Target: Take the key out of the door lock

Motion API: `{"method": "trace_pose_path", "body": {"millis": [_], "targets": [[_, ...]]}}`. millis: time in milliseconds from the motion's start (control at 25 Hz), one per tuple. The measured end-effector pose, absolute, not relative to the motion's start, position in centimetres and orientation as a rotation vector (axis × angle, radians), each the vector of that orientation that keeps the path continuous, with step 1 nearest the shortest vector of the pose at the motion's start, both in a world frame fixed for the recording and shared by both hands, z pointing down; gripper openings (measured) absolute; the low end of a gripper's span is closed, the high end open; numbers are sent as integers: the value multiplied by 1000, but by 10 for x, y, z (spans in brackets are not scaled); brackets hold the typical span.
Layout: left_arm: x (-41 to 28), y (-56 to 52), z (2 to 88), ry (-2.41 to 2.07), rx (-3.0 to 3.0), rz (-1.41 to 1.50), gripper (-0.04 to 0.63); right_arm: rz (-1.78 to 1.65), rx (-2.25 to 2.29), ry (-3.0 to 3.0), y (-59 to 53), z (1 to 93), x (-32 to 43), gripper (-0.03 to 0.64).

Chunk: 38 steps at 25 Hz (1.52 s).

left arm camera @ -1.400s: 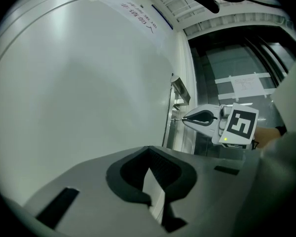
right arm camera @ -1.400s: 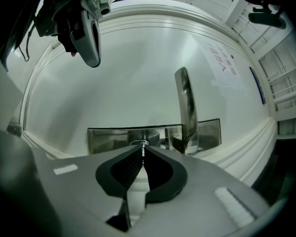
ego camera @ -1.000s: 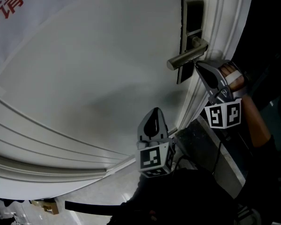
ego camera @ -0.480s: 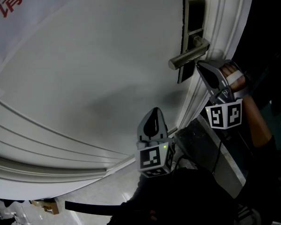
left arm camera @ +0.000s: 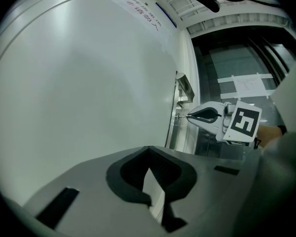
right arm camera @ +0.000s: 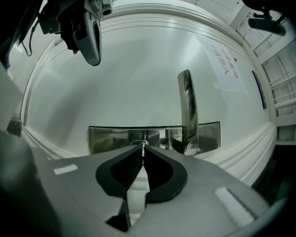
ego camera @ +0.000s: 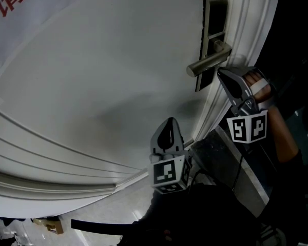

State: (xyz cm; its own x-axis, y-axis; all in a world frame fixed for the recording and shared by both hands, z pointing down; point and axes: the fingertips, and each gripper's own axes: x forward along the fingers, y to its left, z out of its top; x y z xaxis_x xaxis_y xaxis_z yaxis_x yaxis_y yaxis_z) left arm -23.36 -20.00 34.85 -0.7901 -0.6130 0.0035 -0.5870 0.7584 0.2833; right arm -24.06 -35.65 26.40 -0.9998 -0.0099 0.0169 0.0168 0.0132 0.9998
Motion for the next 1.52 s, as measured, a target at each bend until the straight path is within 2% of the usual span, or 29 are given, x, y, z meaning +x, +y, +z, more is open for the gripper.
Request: {"method": "trace_pose_path", "body": {"millis": [1520], "targets": [[-237,-210,348,-2847,1031,-398,0,-2199,-10,-2215,-357,265,-236,12]]}}
